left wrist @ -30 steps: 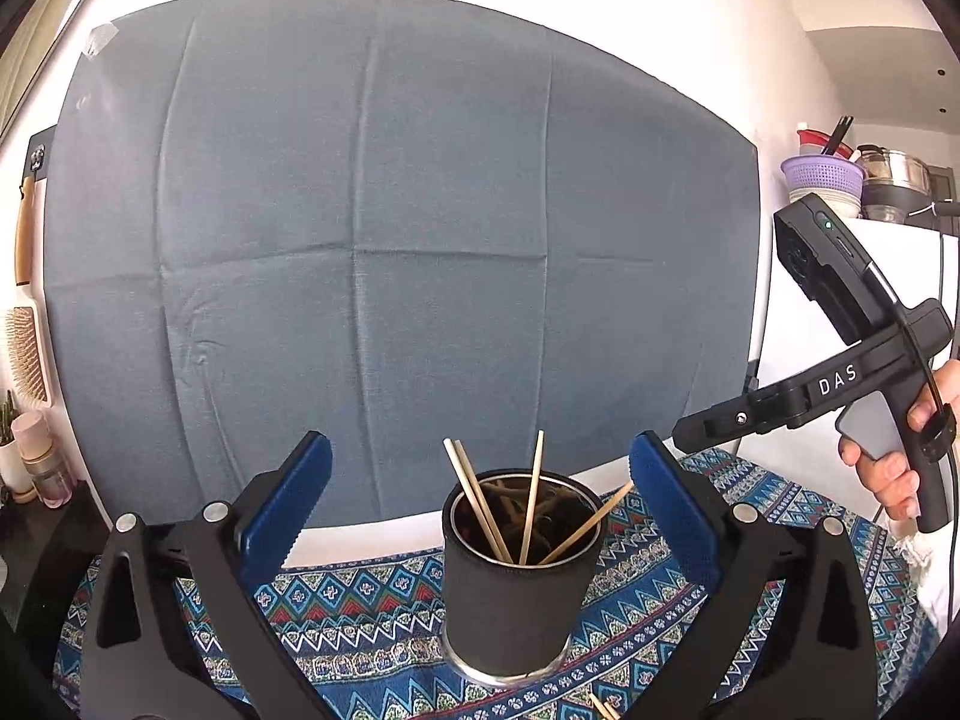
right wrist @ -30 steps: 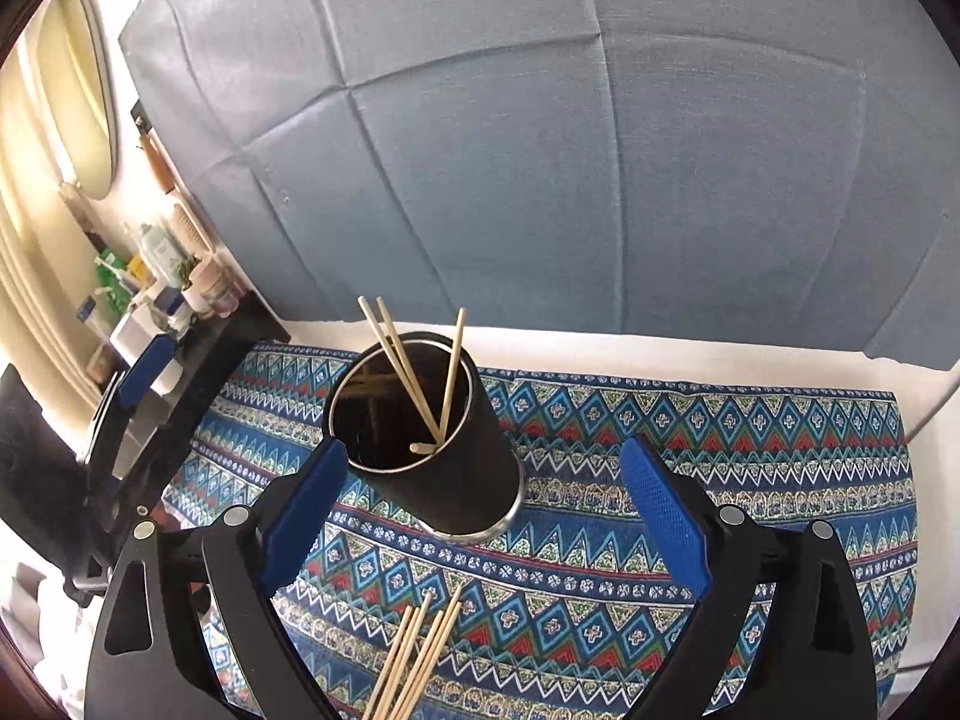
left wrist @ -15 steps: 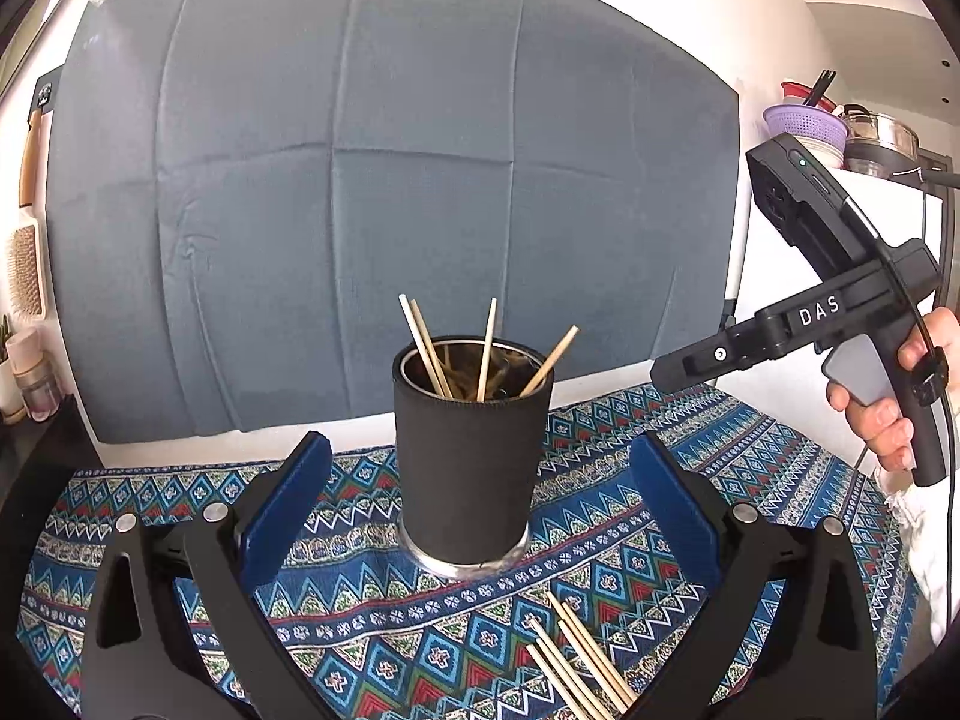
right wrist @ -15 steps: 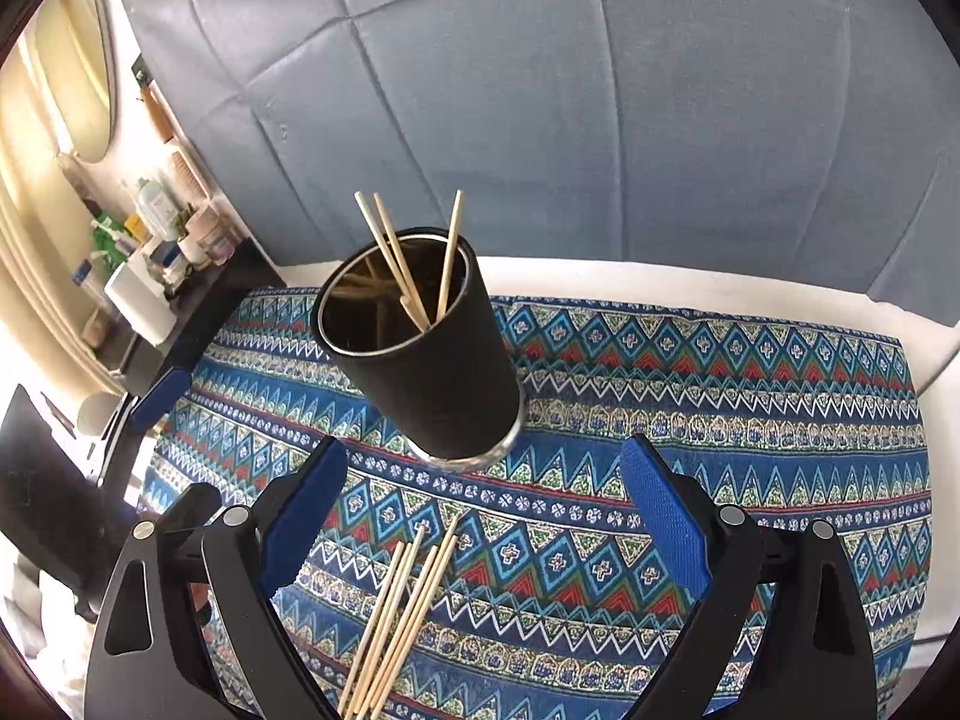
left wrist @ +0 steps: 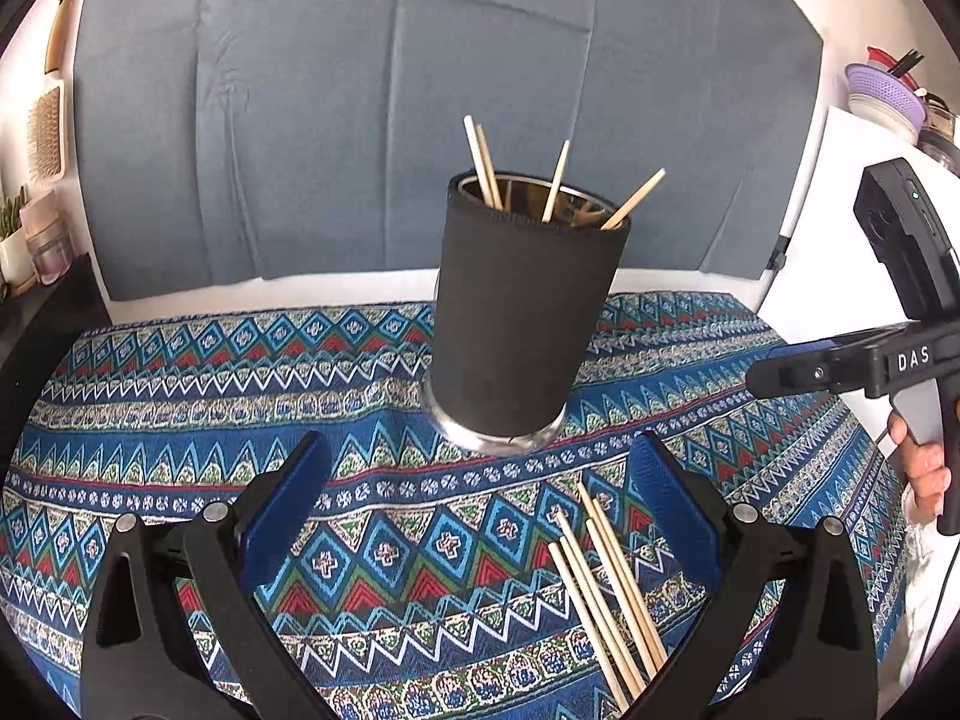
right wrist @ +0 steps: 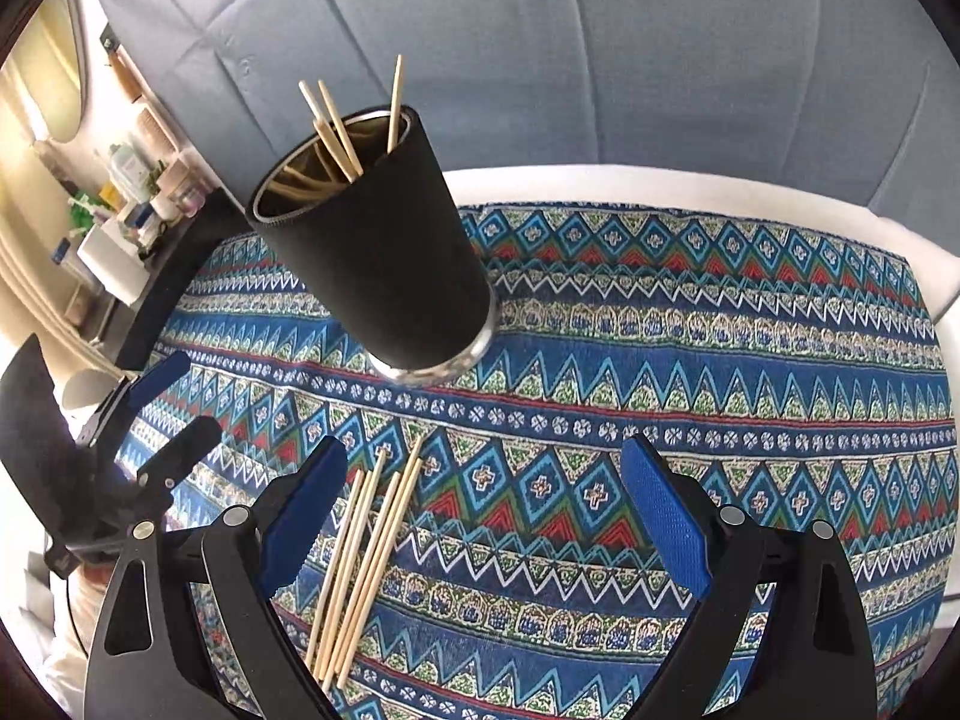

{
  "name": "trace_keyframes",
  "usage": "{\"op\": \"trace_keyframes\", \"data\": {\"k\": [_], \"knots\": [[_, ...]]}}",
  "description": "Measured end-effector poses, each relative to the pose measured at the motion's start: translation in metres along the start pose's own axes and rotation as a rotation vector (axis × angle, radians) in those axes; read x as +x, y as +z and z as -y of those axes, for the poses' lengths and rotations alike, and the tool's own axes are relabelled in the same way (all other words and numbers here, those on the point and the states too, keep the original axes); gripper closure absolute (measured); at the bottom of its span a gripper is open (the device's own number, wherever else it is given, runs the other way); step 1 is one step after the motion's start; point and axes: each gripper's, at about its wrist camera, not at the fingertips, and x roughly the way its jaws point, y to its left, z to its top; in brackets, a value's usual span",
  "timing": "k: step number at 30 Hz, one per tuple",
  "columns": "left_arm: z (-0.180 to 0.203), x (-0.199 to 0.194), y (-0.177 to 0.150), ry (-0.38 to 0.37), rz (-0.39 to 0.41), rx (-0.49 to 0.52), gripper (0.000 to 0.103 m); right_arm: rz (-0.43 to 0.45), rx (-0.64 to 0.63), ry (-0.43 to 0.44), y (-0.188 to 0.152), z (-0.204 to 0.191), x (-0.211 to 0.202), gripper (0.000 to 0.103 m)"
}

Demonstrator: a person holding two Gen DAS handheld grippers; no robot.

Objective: Organize utensils
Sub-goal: 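Move both tools back down to the sticks lying on the cloth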

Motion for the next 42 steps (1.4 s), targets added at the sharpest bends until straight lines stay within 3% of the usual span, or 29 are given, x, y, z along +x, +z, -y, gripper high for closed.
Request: {"op": "trace_keyframes", "data": {"k": [6,17,25,32,37,42], "knots": [[0.006,0.015,-0.017,0.093,-0.124,0.009,0.006,-0.064,-0.024,0.002,-0.027,-0.005,0.025,0.015],[0.026,0.042,-0.053,0.14,-0.327,0.101,0.006,-0.136,-0.119,0.021,-0.067,-0.026,0.049,0.015],[0.019,0.062,-0.069,0.158,-0.442,0.072,0.005,-0.161,-0.093,0.02,-0.075,-0.018,0.057,0.015],[0.013,0.066,-0.067,0.154,-0.462,0.042,0.006,-0.186,-0.103,0.021,-0.075,-0.024,0.062,0.015],[0.009,0.062,-0.06,0.093,-0.485,-0.014,0.006,-0.192,-0.119,0.026,-0.073,-0.03,0.065,0.015],[0.009,0.063,-0.059,0.092,-0.498,-0.025,0.006,-0.205,-0.109,0.038,-0.074,-0.029,0.069,0.015]]}}
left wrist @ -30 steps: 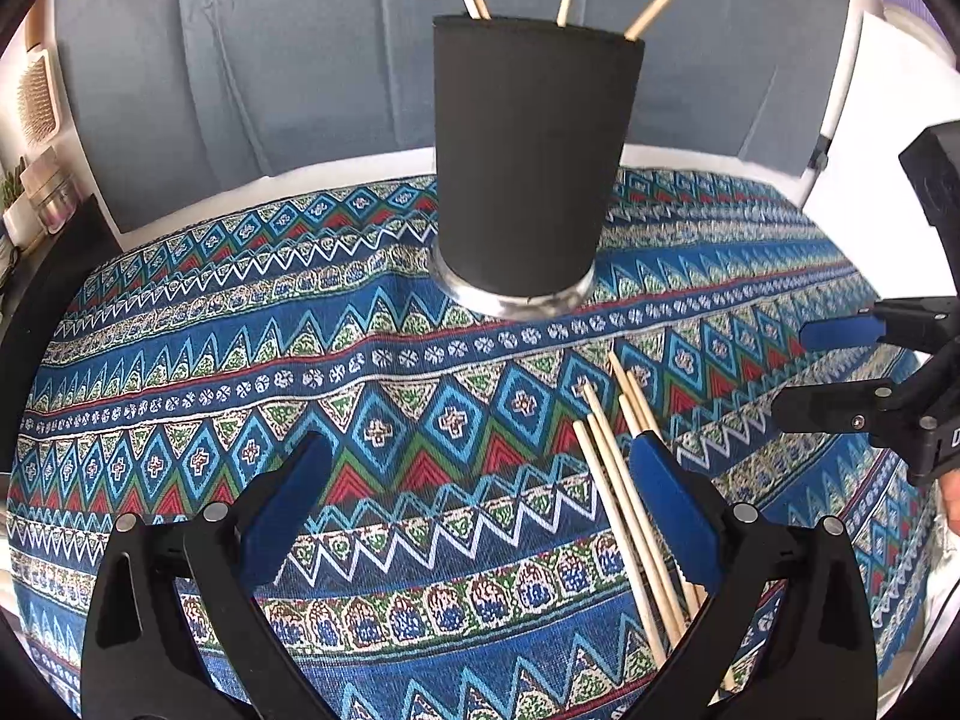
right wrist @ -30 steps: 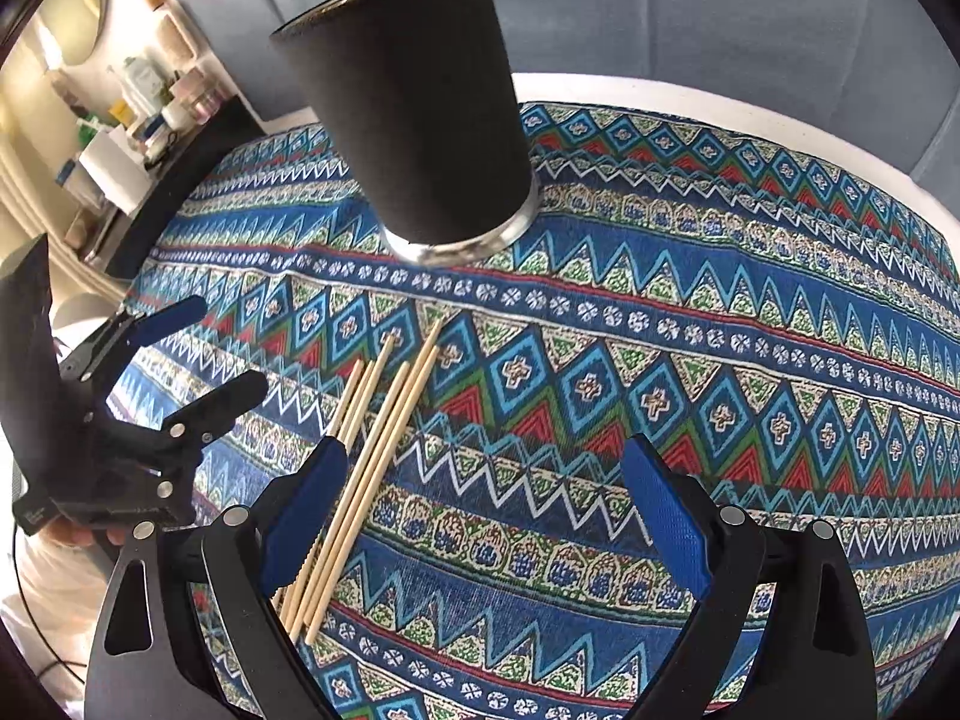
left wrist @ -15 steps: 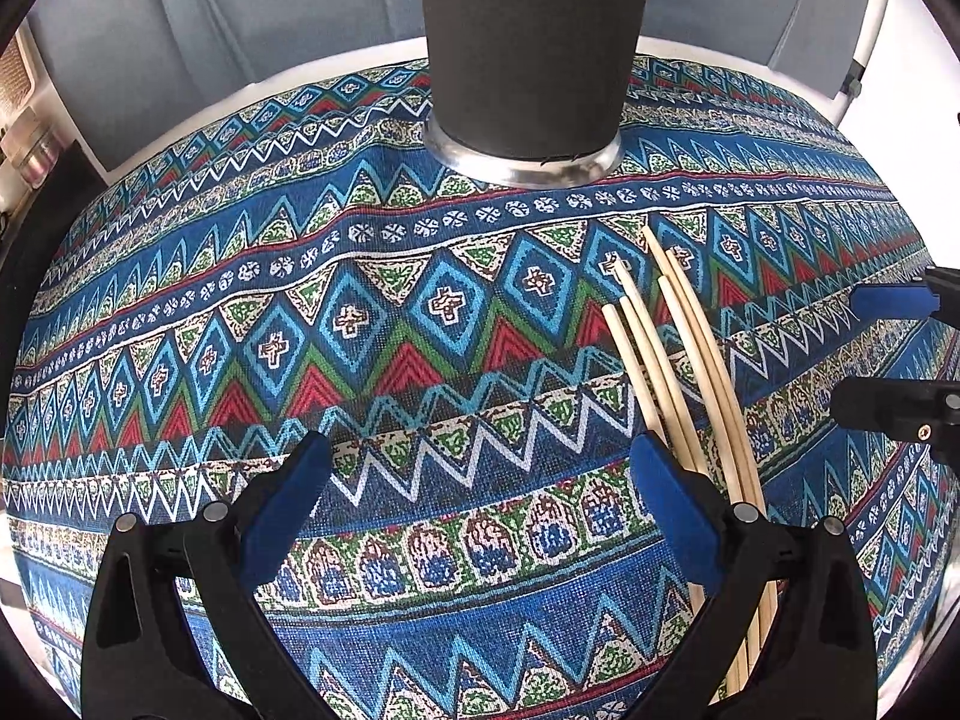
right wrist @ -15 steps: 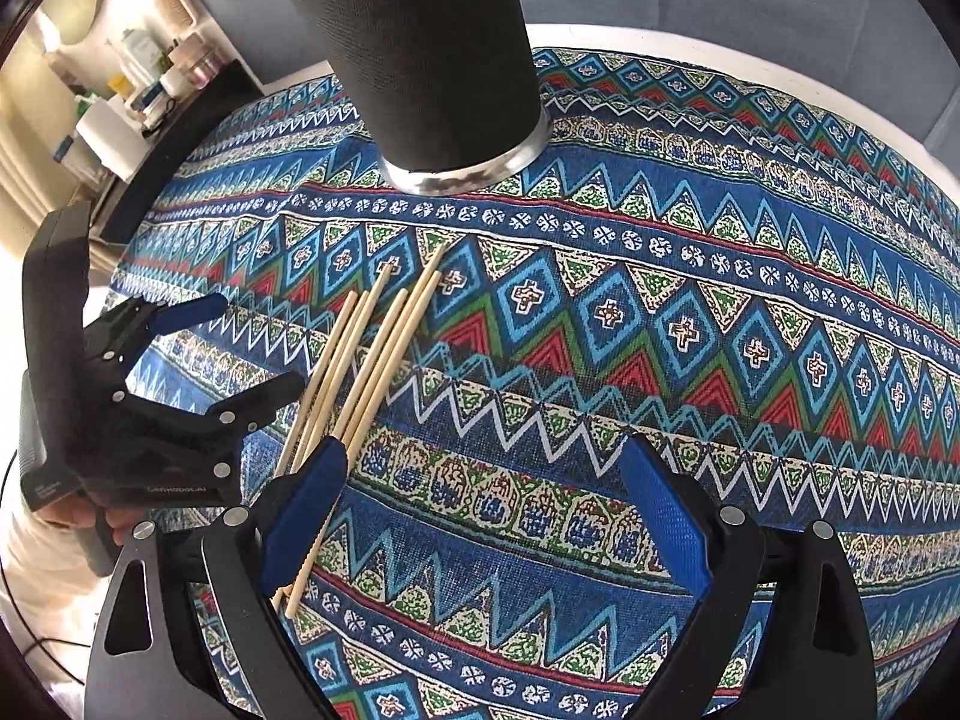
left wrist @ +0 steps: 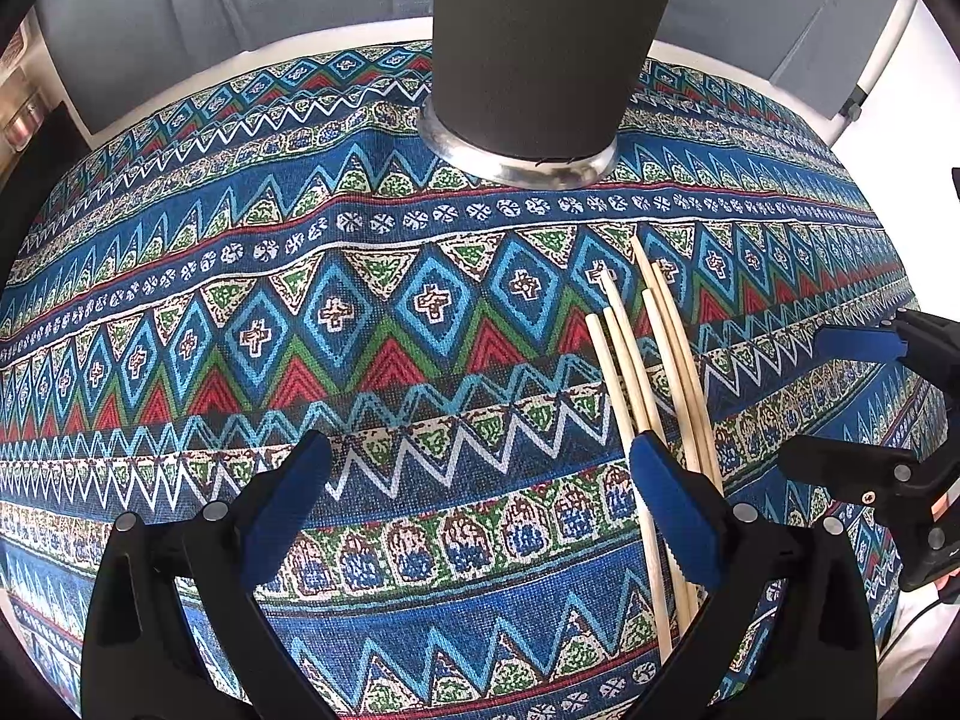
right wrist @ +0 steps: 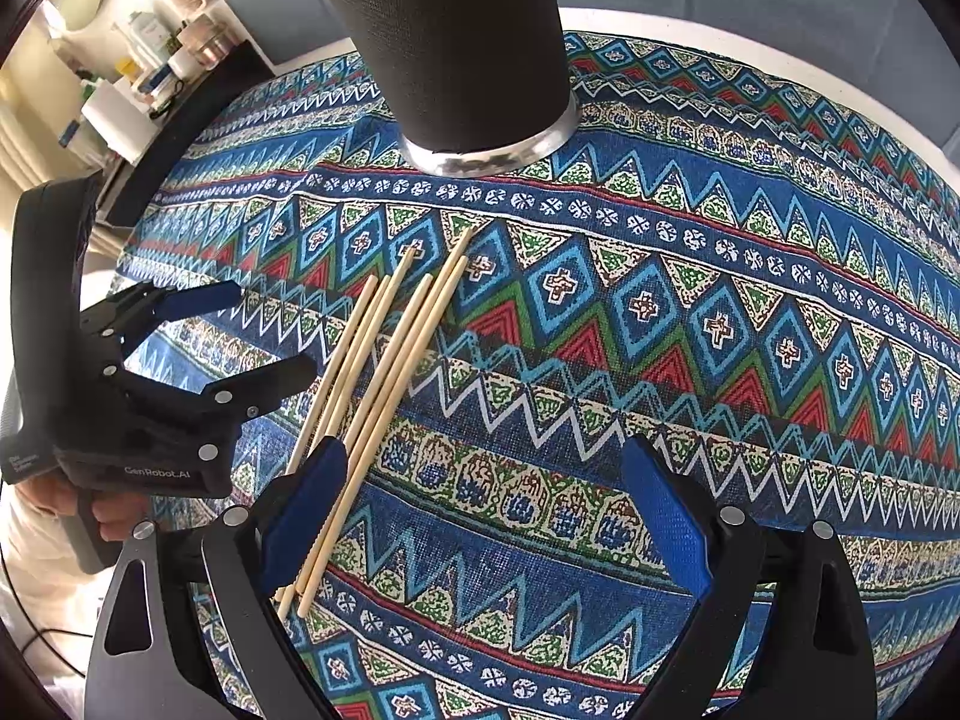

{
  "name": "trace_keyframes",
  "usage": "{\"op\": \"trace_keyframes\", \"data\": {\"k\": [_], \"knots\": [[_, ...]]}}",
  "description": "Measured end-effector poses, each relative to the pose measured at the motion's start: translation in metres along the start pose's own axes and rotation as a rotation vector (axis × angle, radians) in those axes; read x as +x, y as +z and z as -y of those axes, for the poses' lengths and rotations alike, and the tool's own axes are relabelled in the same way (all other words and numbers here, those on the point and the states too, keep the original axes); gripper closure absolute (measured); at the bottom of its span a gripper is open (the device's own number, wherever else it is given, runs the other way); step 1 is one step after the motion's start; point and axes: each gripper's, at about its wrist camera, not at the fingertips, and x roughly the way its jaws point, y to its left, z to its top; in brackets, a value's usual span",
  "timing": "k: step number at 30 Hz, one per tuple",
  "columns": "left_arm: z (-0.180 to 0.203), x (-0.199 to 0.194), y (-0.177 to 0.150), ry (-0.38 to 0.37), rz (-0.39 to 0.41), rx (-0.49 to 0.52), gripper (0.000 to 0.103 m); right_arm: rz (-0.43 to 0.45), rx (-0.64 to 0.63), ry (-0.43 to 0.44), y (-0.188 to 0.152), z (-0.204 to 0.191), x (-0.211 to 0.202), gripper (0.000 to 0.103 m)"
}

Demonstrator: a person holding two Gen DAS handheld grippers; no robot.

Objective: Organize utensils
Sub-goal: 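Move both tools back down to the sticks lying on the cloth, then grasp one wooden stick with the left tool while the right tool grasps another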

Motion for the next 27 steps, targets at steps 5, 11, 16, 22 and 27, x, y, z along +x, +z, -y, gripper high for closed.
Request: {"op": "trace_keyframes", "data": {"k": [5,11,16,22,27], "knots": [[0.009,0.007,0.008,0.024,-0.025,0.003,0.006,-0.002,0.0,-0.003,-0.004,0.003,0.001,0.015],[0.019,0.014,0.015,0.007,-0.058,-0.006,0.006,-0.002,0.028,0.005,-0.006,0.013,-0.001,0.015],[0.024,0.02,0.017,0.041,-0.07,0.011,0.006,-0.008,0.03,0.004,-0.007,0.018,-0.001,0.015],[0.027,0.024,0.017,0.093,-0.099,0.006,0.004,-0.011,0.032,0.004,-0.007,0.016,0.001,0.015],[0.02,0.025,0.025,0.108,-0.132,-0.044,0.004,-0.016,0.035,0.001,-0.006,0.012,0.002,0.015]]}}
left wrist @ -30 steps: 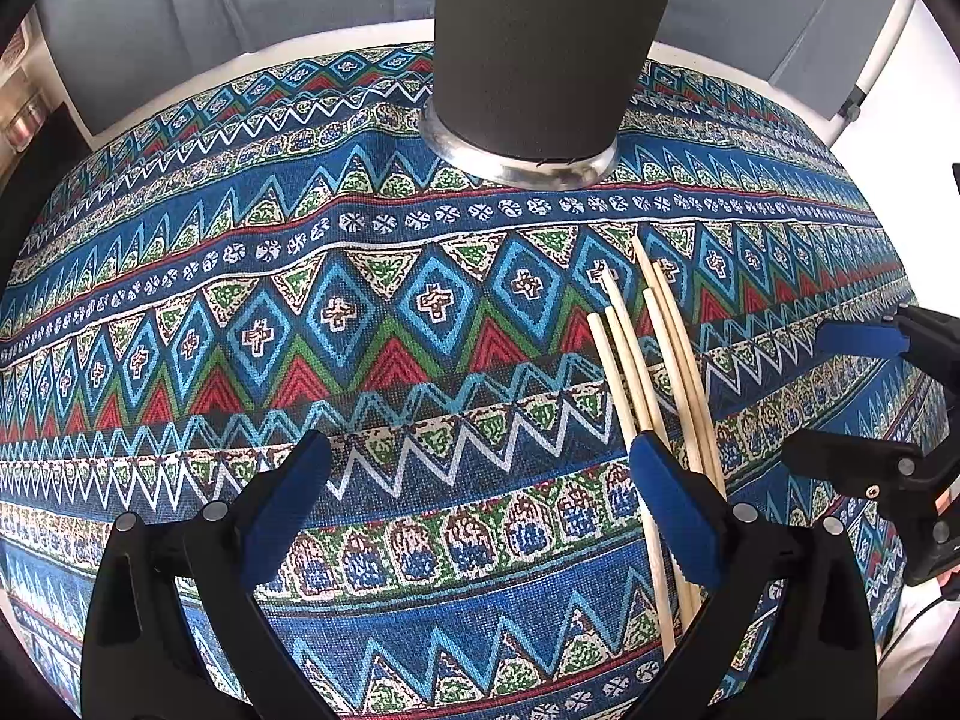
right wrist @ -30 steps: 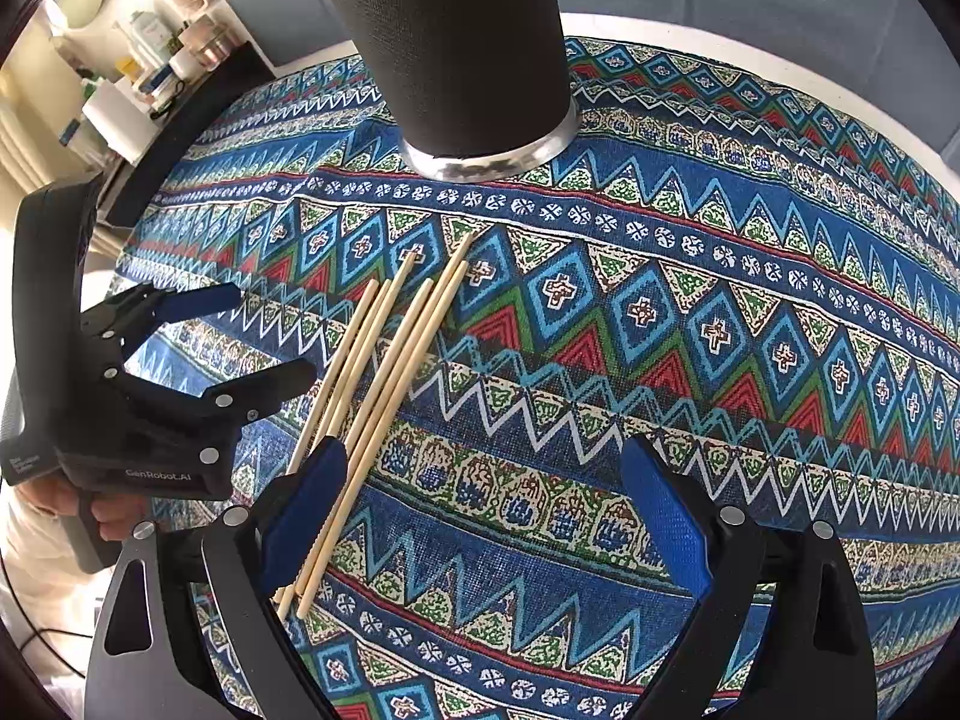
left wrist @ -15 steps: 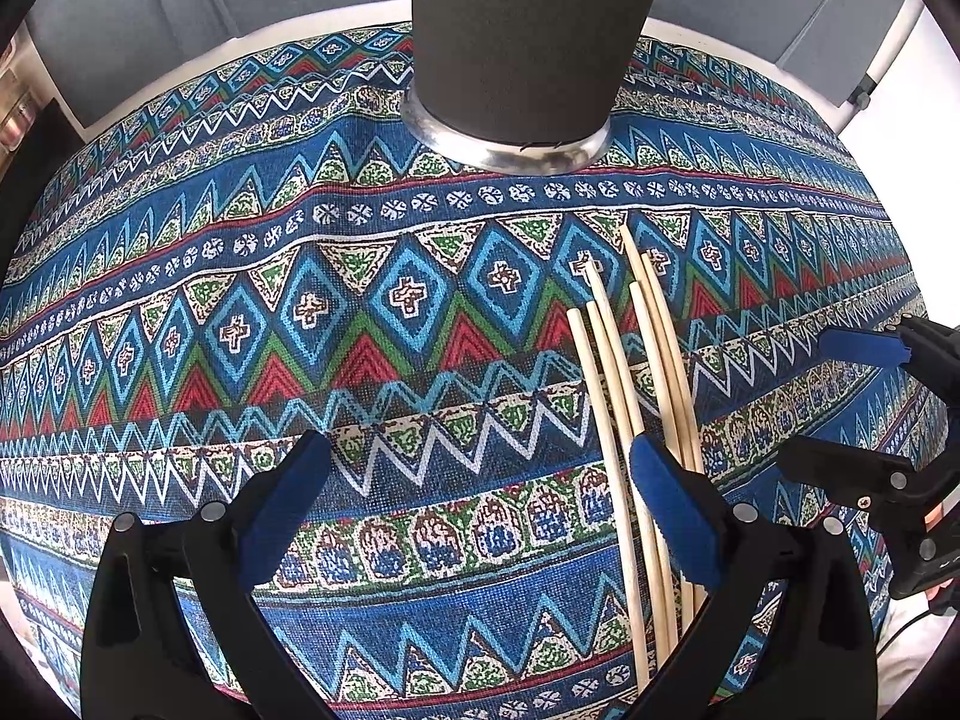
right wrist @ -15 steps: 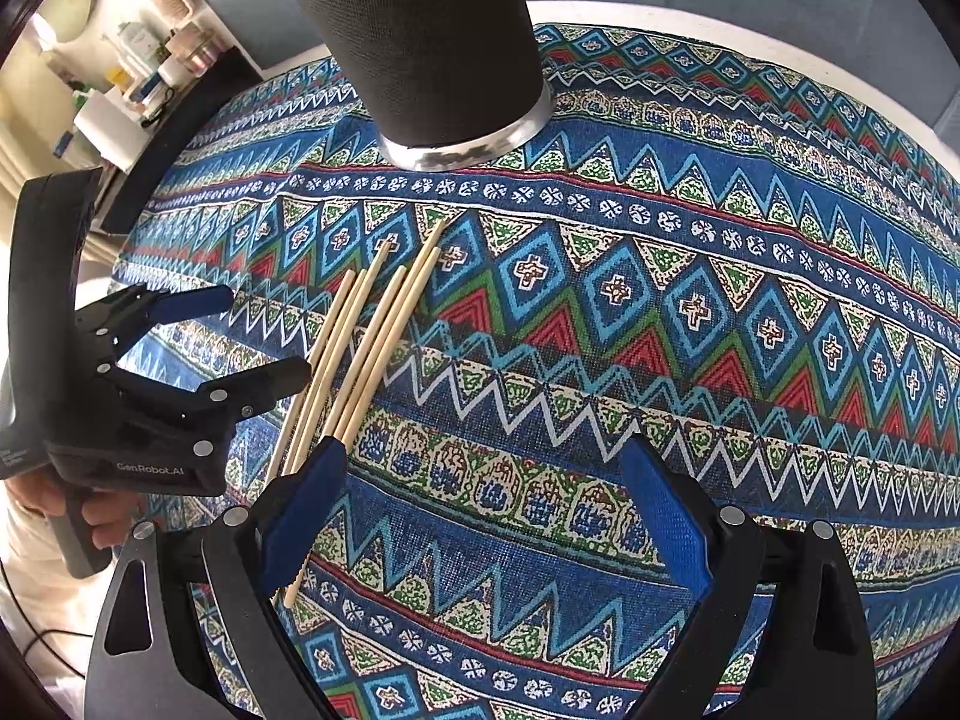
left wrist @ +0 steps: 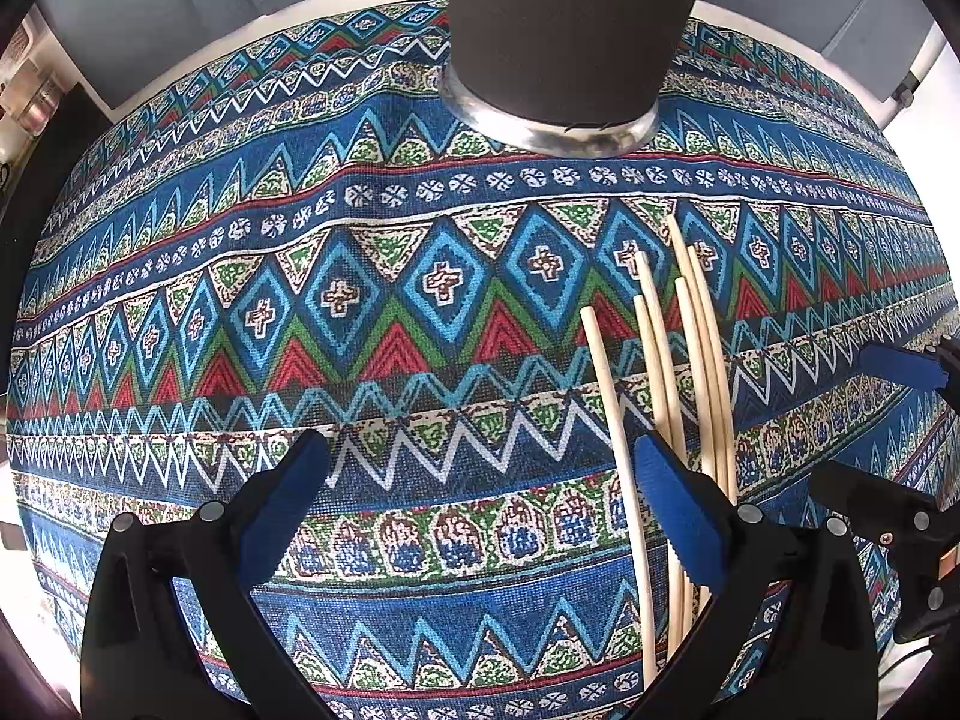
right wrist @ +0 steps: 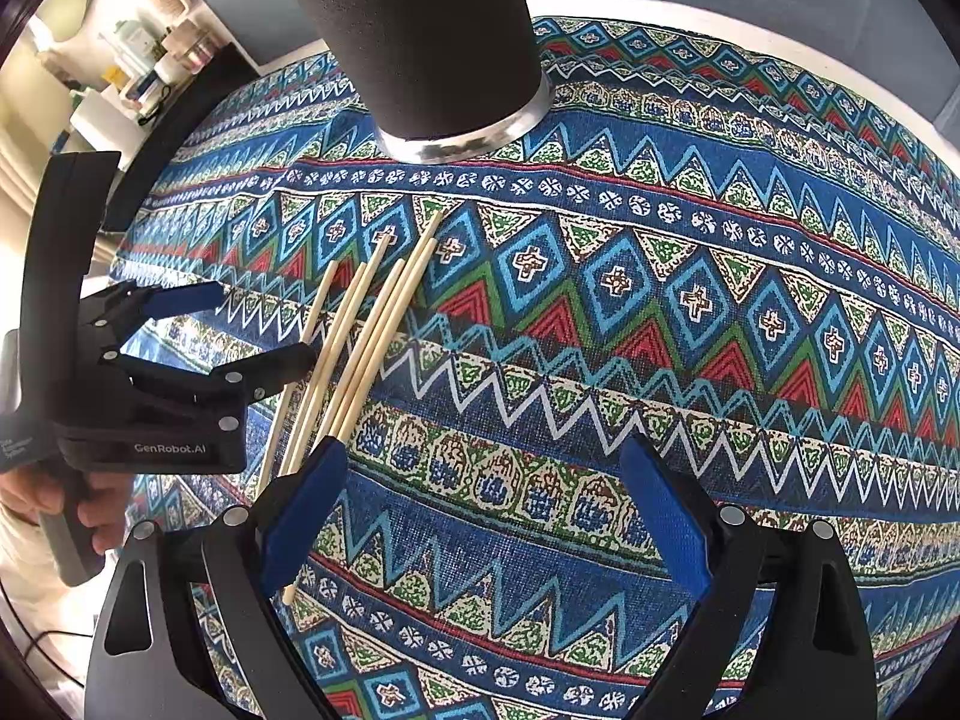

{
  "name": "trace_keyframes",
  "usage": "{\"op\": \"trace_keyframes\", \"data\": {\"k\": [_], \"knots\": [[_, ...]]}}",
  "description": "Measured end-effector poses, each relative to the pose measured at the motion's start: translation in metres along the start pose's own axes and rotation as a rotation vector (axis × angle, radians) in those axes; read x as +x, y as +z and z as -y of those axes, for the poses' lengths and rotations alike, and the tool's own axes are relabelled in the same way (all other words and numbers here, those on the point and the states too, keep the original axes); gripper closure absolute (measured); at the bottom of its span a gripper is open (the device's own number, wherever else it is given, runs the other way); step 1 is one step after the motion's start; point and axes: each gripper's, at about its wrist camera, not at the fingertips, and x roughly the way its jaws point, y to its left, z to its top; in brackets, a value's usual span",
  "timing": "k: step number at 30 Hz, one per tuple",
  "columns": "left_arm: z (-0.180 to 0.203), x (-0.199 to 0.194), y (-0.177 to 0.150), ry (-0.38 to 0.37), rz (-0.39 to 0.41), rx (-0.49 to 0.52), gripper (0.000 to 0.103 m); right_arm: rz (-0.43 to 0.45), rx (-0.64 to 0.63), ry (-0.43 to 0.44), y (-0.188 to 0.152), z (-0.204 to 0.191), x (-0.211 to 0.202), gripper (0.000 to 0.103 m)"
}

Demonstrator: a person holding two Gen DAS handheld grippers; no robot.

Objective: Organize utensils
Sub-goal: 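Grasp one wooden stick with the left tool while the right tool grasps another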

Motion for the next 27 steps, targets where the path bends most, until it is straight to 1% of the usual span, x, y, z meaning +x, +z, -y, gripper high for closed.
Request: {"op": "trace_keyframes", "data": {"k": [4,8,14,17,21,25,27], "knots": [[-0.017,-0.001,0.003,0.006,-0.025,-0.025,0.004,-0.006,-0.029,-0.032,0.004,-0.012,0.0,0.015],[-0.027,-0.003,0.004,0.007,-0.023,-0.04,0.004,-0.03,-0.03,-0.082,0.012,-0.025,0.008,0.015],[-0.032,-0.007,0.001,0.011,-0.006,-0.049,0.004,-0.04,0.004,-0.111,0.023,-0.033,0.026,0.015],[-0.034,-0.008,0.002,0.009,-0.007,-0.044,0.004,-0.029,-0.009,-0.153,0.025,-0.037,0.032,0.015],[-0.031,-0.008,-0.006,0.009,-0.004,-0.04,0.004,-0.012,-0.013,-0.192,0.026,-0.046,0.04,0.013],[-0.031,-0.008,-0.004,0.011,-0.005,-0.043,0.004,-0.003,0.001,-0.199,0.027,-0.054,0.046,0.01],[-0.028,-0.007,-0.004,0.016,-0.006,-0.054,0.004,-0.006,0.032,-0.205,0.027,-0.055,0.048,0.009]]}}
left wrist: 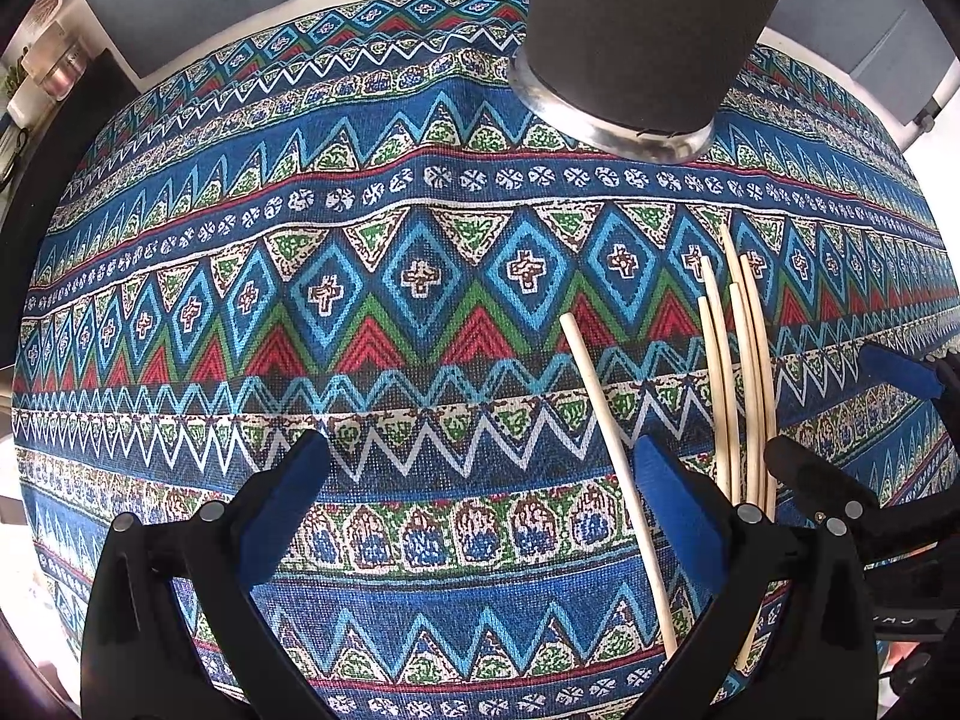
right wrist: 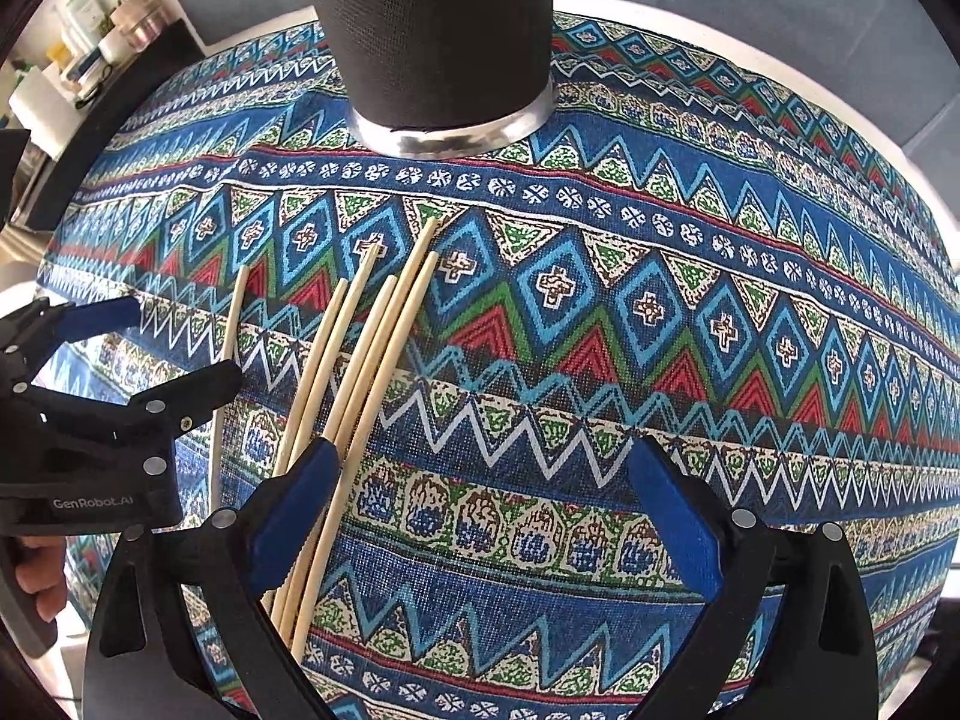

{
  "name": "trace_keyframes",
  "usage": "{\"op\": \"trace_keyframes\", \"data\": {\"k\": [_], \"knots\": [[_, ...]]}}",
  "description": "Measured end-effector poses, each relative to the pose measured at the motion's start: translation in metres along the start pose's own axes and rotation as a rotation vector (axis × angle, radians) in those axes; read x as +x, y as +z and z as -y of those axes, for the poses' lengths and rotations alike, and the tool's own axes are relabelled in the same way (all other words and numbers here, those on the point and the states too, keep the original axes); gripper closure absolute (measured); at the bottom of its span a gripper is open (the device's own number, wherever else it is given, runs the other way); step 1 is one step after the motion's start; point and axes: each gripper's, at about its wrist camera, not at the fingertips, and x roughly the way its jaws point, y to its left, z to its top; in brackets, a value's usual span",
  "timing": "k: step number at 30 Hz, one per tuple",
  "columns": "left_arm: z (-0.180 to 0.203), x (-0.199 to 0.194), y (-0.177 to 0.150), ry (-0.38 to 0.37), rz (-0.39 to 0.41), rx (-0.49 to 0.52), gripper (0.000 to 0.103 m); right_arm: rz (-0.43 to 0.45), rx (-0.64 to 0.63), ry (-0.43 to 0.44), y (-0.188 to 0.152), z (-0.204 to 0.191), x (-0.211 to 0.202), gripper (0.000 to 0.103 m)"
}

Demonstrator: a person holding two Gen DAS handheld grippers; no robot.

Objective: Organize utensils
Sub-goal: 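Grasp one wooden stick with the left tool while the right tool grasps another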

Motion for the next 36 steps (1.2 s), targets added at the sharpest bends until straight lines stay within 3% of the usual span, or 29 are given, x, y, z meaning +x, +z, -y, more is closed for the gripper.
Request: {"op": "trace_keyframes", "data": {"k": [5,9,12,14,20,21,24,29,30,31,34,35,36], "knots": [[0.0,0.001,0.004,0.0,0.006,-0.001,0.004,0.006,-0.012,-0.039,-0.002,-0.003,0.0,0.009],[0.0,0.001,0.004,0.0,0.007,-0.009,0.004,0.012,0.053,-0.014,-0.006,0.006,0.001,0.007],[0.0,0.001,0.003,-0.001,0.006,-0.004,0.004,0.043,0.007,-0.071,-0.011,-0.005,0.003,0.008],[-0.001,0.002,0.003,-0.004,0.008,0.006,0.004,0.039,0.027,-0.062,-0.014,-0.003,0.003,0.008],[-0.006,-0.001,-0.005,-0.001,-0.004,-0.003,0.005,0.063,-0.079,-0.084,-0.022,0.0,-0.002,0.009],[-0.008,0.0,-0.009,-0.002,-0.008,0.0,0.005,0.054,-0.09,-0.073,-0.022,0.001,-0.003,0.011],[-0.007,-0.003,-0.019,-0.005,-0.011,0.019,0.008,0.043,-0.122,-0.016,-0.027,0.006,-0.009,0.031],[-0.007,-0.013,-0.04,-0.024,0.04,0.084,0.028,0.03,-0.166,-0.001,-0.039,0.02,-0.022,0.065],[-0.009,-0.016,-0.045,-0.029,0.048,0.101,0.031,0.027,-0.172,-0.002,-0.043,0.026,-0.026,0.076],[-0.012,-0.019,-0.049,-0.033,0.055,0.114,0.039,0.023,-0.179,-0.005,-0.046,0.031,-0.028,0.084],[-0.032,-0.026,-0.061,-0.046,0.048,0.115,0.065,0.02,-0.205,-0.025,-0.052,0.045,-0.034,0.096],[-0.04,-0.027,-0.063,-0.049,0.047,0.11,0.079,0.022,-0.211,-0.032,-0.054,0.048,-0.035,0.098],[-0.048,-0.028,-0.066,-0.053,0.045,0.099,0.085,0.027,-0.213,-0.046,-0.056,0.053,-0.036,0.098]]}}
